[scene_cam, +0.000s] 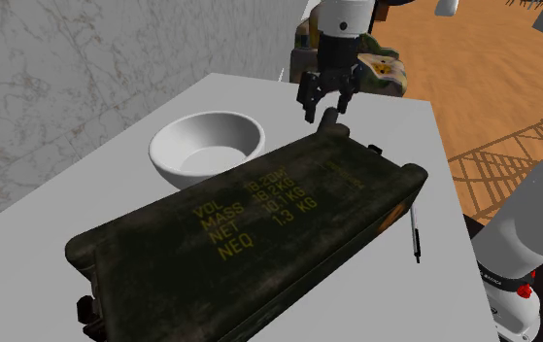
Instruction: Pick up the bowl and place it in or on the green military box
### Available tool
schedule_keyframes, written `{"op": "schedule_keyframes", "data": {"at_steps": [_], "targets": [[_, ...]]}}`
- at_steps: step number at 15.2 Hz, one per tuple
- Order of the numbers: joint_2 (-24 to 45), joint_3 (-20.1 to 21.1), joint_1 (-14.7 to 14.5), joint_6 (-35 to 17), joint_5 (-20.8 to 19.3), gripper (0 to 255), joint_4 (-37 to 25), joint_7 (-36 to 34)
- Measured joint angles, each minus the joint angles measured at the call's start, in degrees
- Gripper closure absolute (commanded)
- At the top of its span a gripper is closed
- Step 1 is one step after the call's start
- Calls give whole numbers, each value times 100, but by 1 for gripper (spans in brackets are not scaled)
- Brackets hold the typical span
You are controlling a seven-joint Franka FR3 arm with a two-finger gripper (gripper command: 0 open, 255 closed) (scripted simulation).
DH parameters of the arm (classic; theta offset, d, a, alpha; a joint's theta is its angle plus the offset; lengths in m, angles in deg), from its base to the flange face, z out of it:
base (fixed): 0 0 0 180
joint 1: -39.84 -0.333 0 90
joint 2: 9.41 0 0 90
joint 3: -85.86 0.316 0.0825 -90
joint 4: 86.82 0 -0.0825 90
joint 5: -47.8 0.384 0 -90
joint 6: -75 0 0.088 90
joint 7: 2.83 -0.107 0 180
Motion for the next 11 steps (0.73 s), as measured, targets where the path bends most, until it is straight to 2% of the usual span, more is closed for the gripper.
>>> {"op": "schedule_keyframes", "data": {"at_steps": [4, 11], "targets": [[661, 333, -80, -57, -53, 0, -754, -507], [1959, 832, -308, 6, -458, 0, -2310, -1423]]}}
